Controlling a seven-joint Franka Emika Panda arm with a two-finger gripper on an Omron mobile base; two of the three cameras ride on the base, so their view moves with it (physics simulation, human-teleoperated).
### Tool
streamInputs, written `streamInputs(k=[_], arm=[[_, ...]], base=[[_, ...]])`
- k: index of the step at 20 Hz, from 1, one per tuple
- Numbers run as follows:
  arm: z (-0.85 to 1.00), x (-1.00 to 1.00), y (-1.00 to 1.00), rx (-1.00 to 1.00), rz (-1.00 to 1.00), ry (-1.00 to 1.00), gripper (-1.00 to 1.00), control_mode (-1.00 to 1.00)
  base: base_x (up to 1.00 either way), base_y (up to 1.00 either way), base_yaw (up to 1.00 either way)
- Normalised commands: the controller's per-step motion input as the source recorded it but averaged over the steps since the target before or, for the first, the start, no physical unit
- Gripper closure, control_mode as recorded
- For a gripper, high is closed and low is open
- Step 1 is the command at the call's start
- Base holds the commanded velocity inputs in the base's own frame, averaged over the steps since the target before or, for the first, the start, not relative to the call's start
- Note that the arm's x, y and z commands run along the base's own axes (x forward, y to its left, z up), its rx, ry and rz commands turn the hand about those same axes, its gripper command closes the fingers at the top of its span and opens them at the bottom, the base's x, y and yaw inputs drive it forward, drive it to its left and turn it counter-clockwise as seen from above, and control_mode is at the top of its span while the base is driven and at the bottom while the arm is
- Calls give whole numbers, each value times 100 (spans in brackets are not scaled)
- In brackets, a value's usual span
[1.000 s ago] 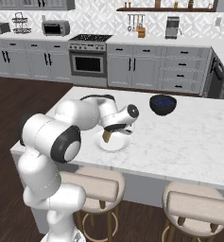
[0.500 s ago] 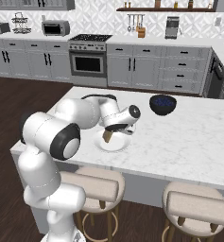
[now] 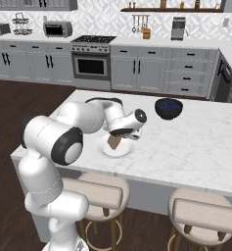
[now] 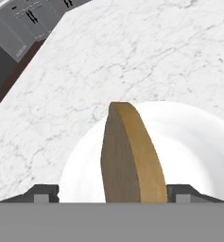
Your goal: Start the toaster. Once the lever pops up, take the bread to the plate on the dining counter.
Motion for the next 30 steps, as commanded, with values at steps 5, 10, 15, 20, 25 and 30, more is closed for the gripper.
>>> streamInputs(k=[5, 10, 15, 20, 25, 30], arm=[[0, 0, -25, 0, -7, -1, -100, -100], [10, -2, -24, -1, -10, -5, -100, -100], [44, 0, -17, -1, -12, -2, -100, -100], [51, -25, 3, -6, -12, -1, -100, -100], [65, -47, 34, -12, -10, 0, -100, -100], [73, -41, 48, -10, -3, 0, -100, -100]], base=[[0, 0, 0], [0, 0, 0], [0, 0, 0], [0, 0, 0], [0, 0, 0], [0, 0, 0]])
